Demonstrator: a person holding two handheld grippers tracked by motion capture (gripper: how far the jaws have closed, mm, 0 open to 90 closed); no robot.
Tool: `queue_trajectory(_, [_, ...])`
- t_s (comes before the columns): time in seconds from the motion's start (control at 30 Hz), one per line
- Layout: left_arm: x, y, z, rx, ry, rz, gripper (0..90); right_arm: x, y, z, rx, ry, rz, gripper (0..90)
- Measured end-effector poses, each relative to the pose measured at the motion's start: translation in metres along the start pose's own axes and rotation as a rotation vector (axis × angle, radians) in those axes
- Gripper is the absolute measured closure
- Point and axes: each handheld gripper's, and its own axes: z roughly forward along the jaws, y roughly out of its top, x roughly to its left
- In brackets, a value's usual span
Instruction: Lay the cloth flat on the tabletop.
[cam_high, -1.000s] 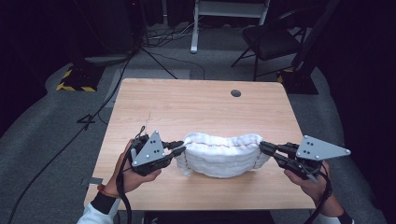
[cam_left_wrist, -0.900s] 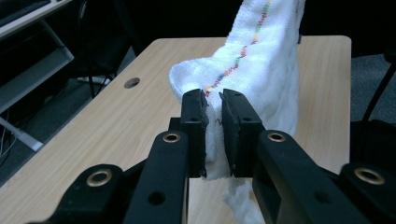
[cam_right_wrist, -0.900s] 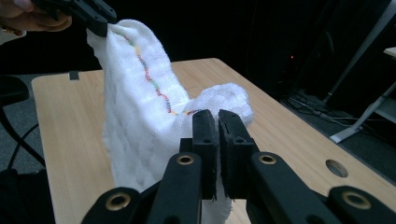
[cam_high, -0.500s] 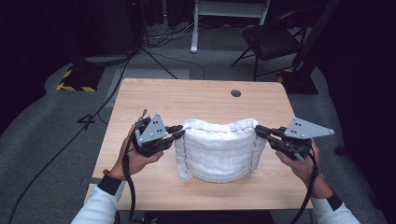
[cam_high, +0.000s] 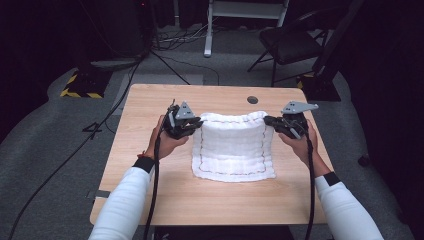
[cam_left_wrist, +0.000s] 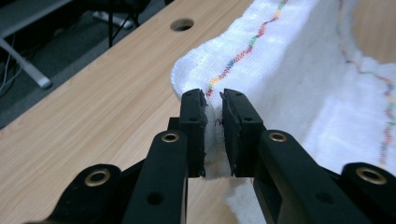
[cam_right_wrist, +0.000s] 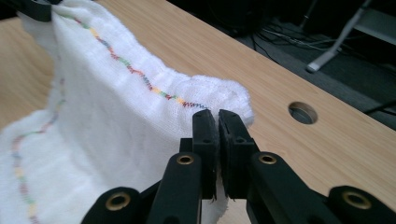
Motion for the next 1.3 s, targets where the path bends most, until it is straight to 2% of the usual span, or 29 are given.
queue_trajectory(0.03, [0.003,0.0,0.006,0.001,0.009,-0.006,78.6,0.0,0.0,0.0,0.0,0.0,0.0,86.0])
queue_trajectory(0.1, [0.007,0.001,0.019,0.021,0.023,-0.019,77.4,-0.005,0.0,0.012,0.023,-0.017,0.001,85.9])
queue_trajectory(0.13, [0.009,0.002,0.026,0.031,0.051,-0.031,74.7,-0.008,0.0,0.019,0.038,-0.026,0.001,85.3])
queue_trajectory(0.17, [0.011,0.001,0.032,0.038,0.079,-0.051,69.5,-0.01,-0.001,0.026,0.057,-0.035,0.007,82.5])
queue_trajectory(0.23, [0.013,0.0,0.044,0.077,0.095,-0.102,55.0,-0.014,-0.003,0.042,0.101,-0.101,-0.011,74.5])
queue_trajectory(0.27, [0.013,-0.001,0.05,0.099,0.096,-0.111,47.9,-0.016,-0.004,0.046,0.111,-0.107,0.003,70.9])
queue_trajectory(0.3, [0.011,-0.003,0.054,0.112,0.075,-0.126,39.6,-0.018,-0.007,0.05,0.122,-0.109,0.023,66.4])
queue_trajectory(0.33, [0.008,-0.006,0.057,0.122,0.05,-0.128,34.6,-0.019,-0.009,0.053,0.137,-0.106,0.033,66.0])
queue_trajectory(0.4, [0.0,-0.012,0.06,0.138,0.028,-0.1,29.9,-0.02,-0.016,0.054,0.152,-0.06,0.048,62.6])
queue_trajectory(0.43, [-0.004,-0.016,0.061,0.143,0.03,-0.082,28.9,-0.019,-0.019,0.054,0.159,-0.043,0.048,59.6])
queue_trajectory(0.57, [-0.016,-0.031,0.061,0.19,0.0,-0.06,24.8,-0.013,-0.036,0.047,0.172,0.025,0.048,52.1])
queue_trajectory(0.6, [-0.019,-0.035,0.06,0.202,-0.004,-0.055,24.7,-0.007,-0.046,0.042,0.176,0.052,0.04,50.8])
queue_trajectory(0.63, [-0.023,-0.039,0.059,0.208,-0.013,-0.05,24.7,-0.007,-0.046,0.042,0.176,0.052,0.04,50.8])
queue_trajectory(0.7, [-0.031,-0.049,0.055,0.219,-0.036,-0.044,24.7,0.0,-0.056,0.037,0.181,0.105,0.027,51.1])
queue_trajectory(0.73, [-0.033,-0.053,0.053,0.223,-0.042,-0.04,24.7,0.005,-0.063,0.035,0.192,0.116,0.017,50.7])
queue_trajectory(0.83, [-0.041,-0.063,0.048,0.246,-0.054,-0.036,24.2,0.016,-0.075,0.03,0.222,0.133,-0.021,49.9])
queue_trajectory(0.9, [-0.044,-0.068,0.043,0.237,-0.069,-0.044,23.9,0.022,-0.082,0.027,0.238,0.134,-0.038,49.2])
queue_trajectory(0.97, [-0.048,-0.072,0.037,0.224,-0.076,-0.052,23.9,0.026,-0.087,0.022,0.233,0.147,-0.036,48.8])
queue_trajectory(1.07, [-0.053,-0.076,0.032,0.231,-0.079,-0.04,23.9,0.031,-0.094,0.016,0.23,0.16,-0.025,47.9])
queue_trajectory(1.2, [-0.06,-0.083,0.032,0.265,-0.082,-0.015,23.9,0.037,-0.103,0.011,0.245,0.156,-0.03,46.9])
queue_trajectory(1.3, [-0.061,-0.086,0.031,0.259,-0.092,-0.041,25.7,0.04,-0.111,0.011,0.279,0.143,-0.042,45.9])
